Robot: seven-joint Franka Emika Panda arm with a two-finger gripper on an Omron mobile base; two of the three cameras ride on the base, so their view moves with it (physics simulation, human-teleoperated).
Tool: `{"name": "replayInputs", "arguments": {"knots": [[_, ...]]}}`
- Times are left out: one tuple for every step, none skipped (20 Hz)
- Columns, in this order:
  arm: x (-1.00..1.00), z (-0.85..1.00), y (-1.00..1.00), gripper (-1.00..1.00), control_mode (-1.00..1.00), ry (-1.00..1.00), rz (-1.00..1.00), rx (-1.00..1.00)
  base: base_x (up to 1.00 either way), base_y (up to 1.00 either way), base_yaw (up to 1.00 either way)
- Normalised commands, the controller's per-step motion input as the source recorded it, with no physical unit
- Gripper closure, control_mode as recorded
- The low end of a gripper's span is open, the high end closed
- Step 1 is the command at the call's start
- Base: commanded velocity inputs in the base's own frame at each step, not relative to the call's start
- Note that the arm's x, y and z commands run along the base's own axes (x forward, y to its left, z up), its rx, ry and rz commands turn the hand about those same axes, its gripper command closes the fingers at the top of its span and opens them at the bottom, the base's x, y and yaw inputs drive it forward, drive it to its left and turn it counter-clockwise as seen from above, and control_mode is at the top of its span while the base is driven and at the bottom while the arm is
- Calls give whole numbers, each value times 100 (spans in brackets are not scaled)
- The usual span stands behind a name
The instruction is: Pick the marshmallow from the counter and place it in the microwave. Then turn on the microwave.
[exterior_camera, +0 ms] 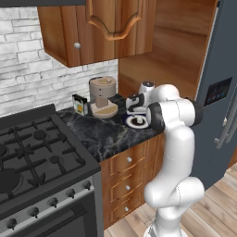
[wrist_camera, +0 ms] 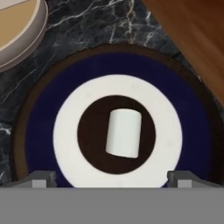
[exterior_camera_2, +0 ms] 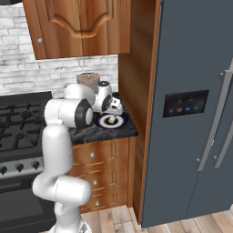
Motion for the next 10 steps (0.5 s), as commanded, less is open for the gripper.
{"name": "replayInputs", "arguments": {"knots": [[13,-10,-3,-100,-100,0,0,0,0,0,0],[13,-10,-3,-100,-100,0,0,0,0,0,0],[12,-9,-3,-100,-100,0,0,0,0,0,0],[11,-9,-4,-100,-100,0,0,1,0,0,0],[11,-8,-4,-100,-100,0,0,0,0,0,0],[10,-8,-4,-100,-100,0,0,0,0,0,0],[10,-8,-4,-100,-100,0,0,0,0,0,0],[10,-9,-3,-100,-100,0,0,0,0,0,0],[10,-9,-3,-100,-100,0,0,0,0,0,0],[11,-9,-3,-100,-100,1,0,0,0,0,0]]}}
